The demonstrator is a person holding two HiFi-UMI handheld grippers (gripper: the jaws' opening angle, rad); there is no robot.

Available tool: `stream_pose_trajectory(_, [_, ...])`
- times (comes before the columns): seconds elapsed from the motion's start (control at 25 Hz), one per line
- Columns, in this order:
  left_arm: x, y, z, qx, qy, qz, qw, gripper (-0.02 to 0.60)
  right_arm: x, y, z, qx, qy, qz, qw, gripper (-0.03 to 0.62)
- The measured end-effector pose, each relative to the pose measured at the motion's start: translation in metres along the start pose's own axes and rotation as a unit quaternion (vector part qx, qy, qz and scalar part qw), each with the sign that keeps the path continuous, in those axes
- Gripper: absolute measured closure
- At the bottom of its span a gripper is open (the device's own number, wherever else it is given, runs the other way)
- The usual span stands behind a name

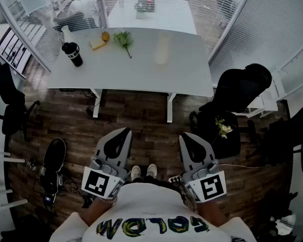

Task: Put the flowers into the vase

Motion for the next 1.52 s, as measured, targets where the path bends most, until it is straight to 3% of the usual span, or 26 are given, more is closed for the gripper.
stream_pose_trajectory(0.56, [-0.035,0.012,0.036,0.009,0.005,0.002,0.9999,0.568,0.023,0.010,0.040,-0.007,-0.007,0.010,1.000,0.583])
stream_pose_trajectory(0.84, [-0.052,0.011,0.021,0.012,0.005,-0.002,0.9999,0.568,0.002,0.014,0.051,-0.010,-0.013,0.006,1.000,0.583])
stream_pose_trajectory(1.04, [-0.075,0.003,-0.013,0.011,0.007,0.001,0.9999,0.568,-0.041,0.012,0.059,-0.004,-0.016,0.006,1.000,0.583])
stream_pose_trajectory(1.52, [-0.119,-0.033,-0.146,0.013,0.014,0.007,0.9998,0.568,-0.188,-0.007,0.053,0.004,-0.012,0.006,1.000,0.583])
Point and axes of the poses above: the fingertips, and each gripper's own axes: x backward along the fingers, z to its right, y out of its underside, the point moved 2 cm from there along x, backward along the fingers, and after that the axes turned 10 degrees about x, right-handed, at the moved point
